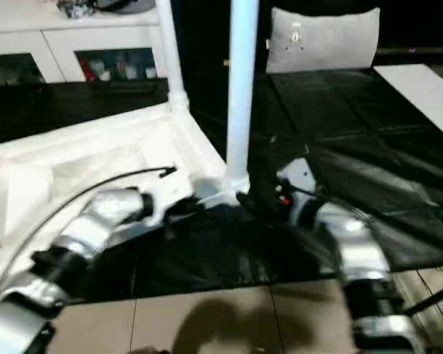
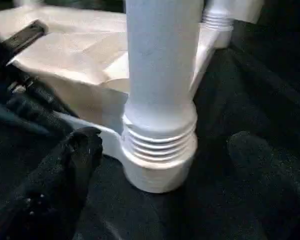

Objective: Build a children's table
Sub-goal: Rotate leg to tighten

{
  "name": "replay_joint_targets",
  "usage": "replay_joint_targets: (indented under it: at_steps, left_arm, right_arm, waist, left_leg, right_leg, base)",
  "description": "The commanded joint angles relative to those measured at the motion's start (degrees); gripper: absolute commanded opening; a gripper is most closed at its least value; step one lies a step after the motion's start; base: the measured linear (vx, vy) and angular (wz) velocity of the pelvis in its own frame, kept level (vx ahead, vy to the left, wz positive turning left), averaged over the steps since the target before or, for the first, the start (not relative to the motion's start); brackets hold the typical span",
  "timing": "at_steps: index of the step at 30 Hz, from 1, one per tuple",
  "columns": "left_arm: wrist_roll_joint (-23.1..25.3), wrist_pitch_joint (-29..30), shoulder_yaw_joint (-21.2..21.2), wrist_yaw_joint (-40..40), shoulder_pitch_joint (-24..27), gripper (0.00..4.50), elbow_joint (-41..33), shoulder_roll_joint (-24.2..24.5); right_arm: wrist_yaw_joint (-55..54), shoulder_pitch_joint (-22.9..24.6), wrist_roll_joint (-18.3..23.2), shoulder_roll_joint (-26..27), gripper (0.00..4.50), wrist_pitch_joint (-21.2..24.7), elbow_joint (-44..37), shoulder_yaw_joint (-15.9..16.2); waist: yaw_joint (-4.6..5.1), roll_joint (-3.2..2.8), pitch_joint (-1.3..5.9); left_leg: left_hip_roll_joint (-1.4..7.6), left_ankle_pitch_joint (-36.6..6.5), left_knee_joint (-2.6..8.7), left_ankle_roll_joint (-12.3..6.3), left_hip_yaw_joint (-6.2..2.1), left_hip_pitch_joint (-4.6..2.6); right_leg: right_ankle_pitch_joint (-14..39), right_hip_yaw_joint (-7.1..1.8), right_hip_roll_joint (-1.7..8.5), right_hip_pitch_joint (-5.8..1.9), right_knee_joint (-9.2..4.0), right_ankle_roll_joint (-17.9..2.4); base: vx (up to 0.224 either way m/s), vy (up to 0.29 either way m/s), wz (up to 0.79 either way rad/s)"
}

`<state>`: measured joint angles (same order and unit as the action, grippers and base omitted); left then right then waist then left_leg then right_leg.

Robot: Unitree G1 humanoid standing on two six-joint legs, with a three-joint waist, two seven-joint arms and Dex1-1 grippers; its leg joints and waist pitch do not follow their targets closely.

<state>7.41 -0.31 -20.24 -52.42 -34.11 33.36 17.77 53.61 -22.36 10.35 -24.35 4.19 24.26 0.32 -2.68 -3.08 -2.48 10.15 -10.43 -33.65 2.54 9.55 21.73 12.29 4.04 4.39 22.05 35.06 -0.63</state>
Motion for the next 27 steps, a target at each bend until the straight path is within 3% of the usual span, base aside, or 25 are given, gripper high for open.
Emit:
replay_joint_targets:
  at_steps: [1,4,11,13,22,27]
  left_arm:
    - [1.12,-2.51,-2.94,-4.76,1.08,0.00,0.06,1.69]
    - [0.89,-6.22,-4.74,-11.24,1.27,0.00,0.11,4.84]
    - [-0.50,-9.35,-5.65,-16.87,1.44,0.00,-0.10,6.17]
    - [-1.47,-10.15,-5.81,-19.14,1.58,0.00,-0.43,6.41]
    - [-2.67,-11.70,-6.84,-24.33,1.70,0.00,-1.92,7.21]
    - [-2.56,-11.90,-6.95,-25.06,1.64,0.00,-2.08,7.18]
  right_arm:
    - [2.95,-0.04,-0.86,-1.08,4.47,-0.66,-1.55,1.39]
    - [10.78,-0.49,0.61,-4.50,4.47,0.47,-2.66,3.69]
    - [17.52,-0.80,-0.12,-6.25,4.47,-0.43,-2.73,7.39]
    - [19.49,-1.13,0.20,-6.27,4.47,0.34,-2.68,8.49]
    - [23.08,-2.90,0.62,-5.00,3.72,0.76,-0.31,10.84]
    - [23.34,-3.08,0.79,-4.23,3.26,0.89,-0.44,11.22]
  waist:
    - [-0.43,0.65,3.59]
    - [-0.93,0.74,3.48]
    - [-1.94,0.73,3.54]
    - [-2.38,0.96,3.61]
    - [-2.67,0.85,3.60]
    - [-2.86,0.75,3.77]
  left_leg:
    - [3.02,-7.38,3.16,-7.18,-0.67,-0.50]
    - [3.11,-8.09,3.18,-7.34,-0.56,-0.50]
    - [3.41,-8.29,3.22,-6.34,-0.50,-0.76]
    - [3.35,-8.03,3.15,-6.40,-0.43,-0.78]
    - [3.42,-8.30,3.24,-5.60,-0.48,-0.86]
    - [3.39,-7.32,3.12,-5.65,-0.51,-0.81]
  right_leg:
    - [-0.02,-2.57,4.05,-2.94,-3.73,-15.48]
    - [1.24,-2.52,4.08,-2.96,-3.72,-15.48]
    - [1.41,-2.66,4.20,-2.65,-3.46,-15.90]
    - [1.49,-2.71,4.31,-2.70,-3.42,-15.91]
    - [2.54,-2.73,4.31,-2.55,-3.36,-15.71]
    - [0.41,-2.71,4.28,-2.66,-3.11,-15.83]
  base:
    - [0.000,0.000,0.00]
    - [0.000,0.000,0.00]
    - [0.000,0.000,0.00]
    - [0.000,0.000,0.00]
    - [0.000,0.000,0.00]
    - [0.000,0.000,0.00]
